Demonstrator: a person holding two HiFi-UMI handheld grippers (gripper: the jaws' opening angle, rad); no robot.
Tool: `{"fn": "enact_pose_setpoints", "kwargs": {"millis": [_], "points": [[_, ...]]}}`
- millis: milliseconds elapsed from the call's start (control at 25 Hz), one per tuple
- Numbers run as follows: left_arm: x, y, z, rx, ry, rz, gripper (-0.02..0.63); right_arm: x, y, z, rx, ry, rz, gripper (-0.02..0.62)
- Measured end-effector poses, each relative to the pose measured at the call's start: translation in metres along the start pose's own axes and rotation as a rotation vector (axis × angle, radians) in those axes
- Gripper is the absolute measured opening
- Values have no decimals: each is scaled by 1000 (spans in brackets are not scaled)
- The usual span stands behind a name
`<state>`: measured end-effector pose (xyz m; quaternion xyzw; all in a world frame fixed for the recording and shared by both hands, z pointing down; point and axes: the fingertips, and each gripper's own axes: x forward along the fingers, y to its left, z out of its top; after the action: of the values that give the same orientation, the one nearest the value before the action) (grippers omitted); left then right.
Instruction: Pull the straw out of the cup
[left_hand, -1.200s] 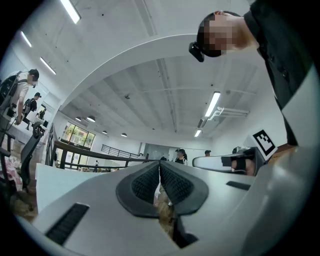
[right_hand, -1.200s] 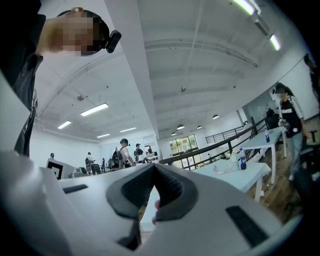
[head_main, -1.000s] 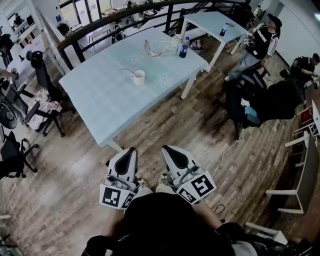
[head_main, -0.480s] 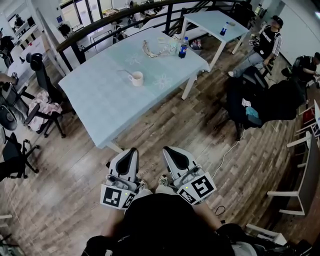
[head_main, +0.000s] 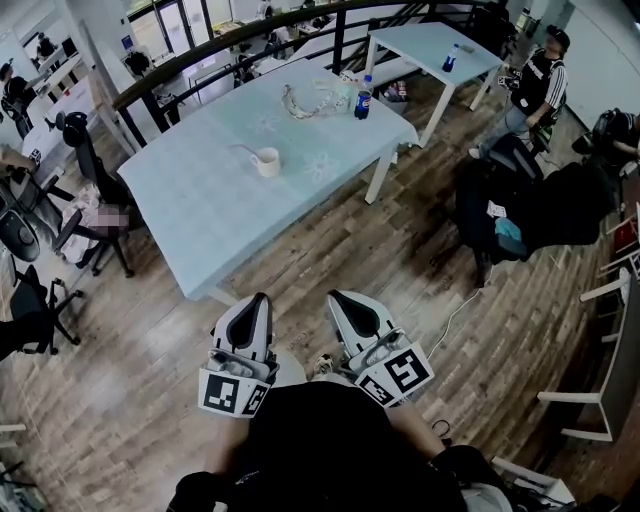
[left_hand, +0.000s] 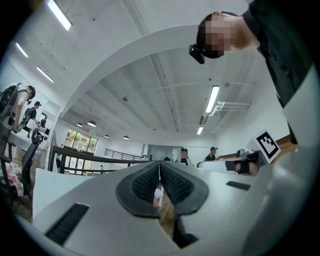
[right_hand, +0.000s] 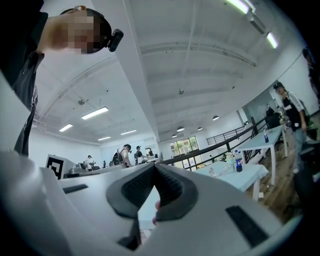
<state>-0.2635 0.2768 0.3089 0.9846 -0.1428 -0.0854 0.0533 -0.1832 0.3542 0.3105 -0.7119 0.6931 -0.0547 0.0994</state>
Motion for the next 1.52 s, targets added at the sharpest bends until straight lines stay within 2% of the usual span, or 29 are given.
{"fn": "enact_pose_setpoints", "kwargs": {"millis": [320,760,1120,1520], "points": [[17,-4,-4,-10,-9,16,17,1,-17,8,-8,1,14,8],[75,40,-21,-37,-10,8,17,61,-53,-2,-10,40,25,8],[147,101,-24,-51,-3,-1,17,141,-99,14,-18,42,0,9],[214,179,-25,-58,-1,-35,17,233,-131,20,-41,41,-29,9]]}}
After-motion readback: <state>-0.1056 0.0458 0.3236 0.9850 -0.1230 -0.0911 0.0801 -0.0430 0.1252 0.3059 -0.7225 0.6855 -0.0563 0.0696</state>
